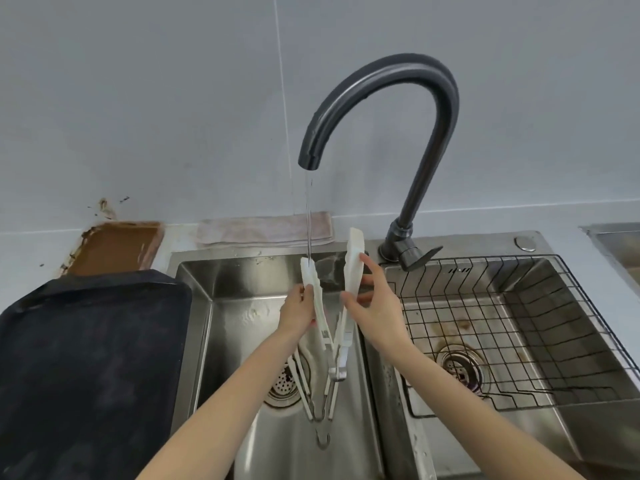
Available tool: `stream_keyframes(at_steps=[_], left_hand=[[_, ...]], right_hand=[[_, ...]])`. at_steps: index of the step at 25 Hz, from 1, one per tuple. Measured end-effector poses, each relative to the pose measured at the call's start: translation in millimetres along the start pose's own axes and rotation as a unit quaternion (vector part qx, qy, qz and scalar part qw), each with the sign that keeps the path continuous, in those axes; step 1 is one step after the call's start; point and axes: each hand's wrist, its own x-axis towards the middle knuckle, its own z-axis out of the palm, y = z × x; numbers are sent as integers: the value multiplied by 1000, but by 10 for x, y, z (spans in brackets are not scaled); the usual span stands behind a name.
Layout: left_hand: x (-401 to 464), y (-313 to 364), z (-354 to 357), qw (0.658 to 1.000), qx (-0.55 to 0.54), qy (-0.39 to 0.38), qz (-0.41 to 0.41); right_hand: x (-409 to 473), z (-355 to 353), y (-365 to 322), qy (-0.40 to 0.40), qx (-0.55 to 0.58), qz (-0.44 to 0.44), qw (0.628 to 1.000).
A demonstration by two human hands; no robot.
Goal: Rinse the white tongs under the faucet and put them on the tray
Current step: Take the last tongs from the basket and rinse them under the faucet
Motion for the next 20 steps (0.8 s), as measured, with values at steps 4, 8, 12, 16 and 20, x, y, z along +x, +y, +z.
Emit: stream_keyframes(at_steps=[4,8,12,16,20], left_hand=[[94,46,7,995,-99,-6,-10],[99,74,-4,966,-252,-42,-51],[76,135,-35,951,-293,-67,-78],[59,205,-63,945,-297,-124,-62],[34,334,-145,943,-285,-170,-22]], right_hand=[[57,37,14,5,7,-8,1000],[32,53,64,-7,-24,-28,999],[-10,53,146,11,-34,-26,999],[8,38,217,7,-6,16,1000],[140,88,300,-30,15,88,996]])
